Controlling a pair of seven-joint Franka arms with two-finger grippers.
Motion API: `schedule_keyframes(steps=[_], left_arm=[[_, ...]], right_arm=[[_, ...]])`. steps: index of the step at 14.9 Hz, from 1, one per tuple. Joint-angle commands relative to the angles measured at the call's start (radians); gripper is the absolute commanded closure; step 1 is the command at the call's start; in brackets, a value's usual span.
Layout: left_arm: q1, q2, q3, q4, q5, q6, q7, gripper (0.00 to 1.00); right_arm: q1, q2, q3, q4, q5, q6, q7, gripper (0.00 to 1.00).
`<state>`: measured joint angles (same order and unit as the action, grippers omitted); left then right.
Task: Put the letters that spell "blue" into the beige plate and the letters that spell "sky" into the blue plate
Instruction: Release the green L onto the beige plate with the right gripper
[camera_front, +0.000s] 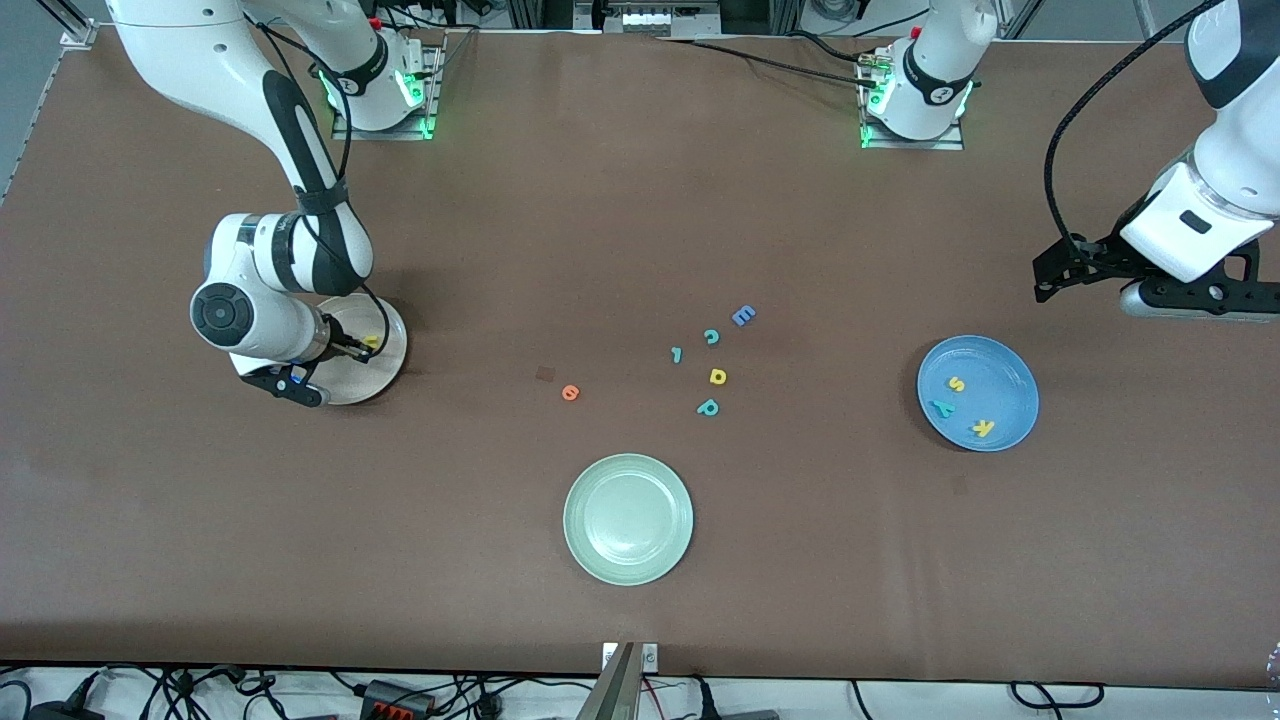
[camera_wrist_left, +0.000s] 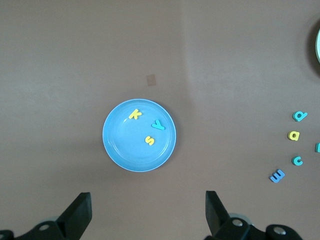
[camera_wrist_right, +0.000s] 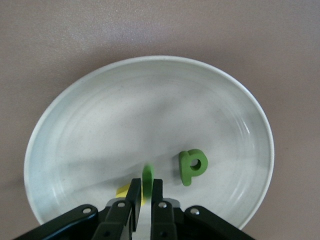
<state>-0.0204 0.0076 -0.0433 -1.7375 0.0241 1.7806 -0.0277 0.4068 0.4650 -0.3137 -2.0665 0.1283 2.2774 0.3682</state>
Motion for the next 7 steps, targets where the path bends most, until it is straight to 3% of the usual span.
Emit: schedule_keyframes(steps=[1, 5, 7], left_arm=[[-0.001, -0.017, 0.002, -0.005, -0.013, -0.029, 0.023, 0.00], [0.008, -0.014, 0.006, 0.018, -0.015, -0.032, 0.025, 0.00], [0.002, -0.014, 0.003, 0.019, -0.015, -0.032, 0.022, 0.00]], right_arm=[[0.001, -0.041, 0.004, 0.015, -0.007, -0.027, -0.014, 0.00], [0.062, -0.029, 0.011, 0.132, 0.008, -0.102, 0.001, 0.00], [0.101, 0.036, 0.013, 0.225, 0.014, -0.102, 0.029, 0.00]])
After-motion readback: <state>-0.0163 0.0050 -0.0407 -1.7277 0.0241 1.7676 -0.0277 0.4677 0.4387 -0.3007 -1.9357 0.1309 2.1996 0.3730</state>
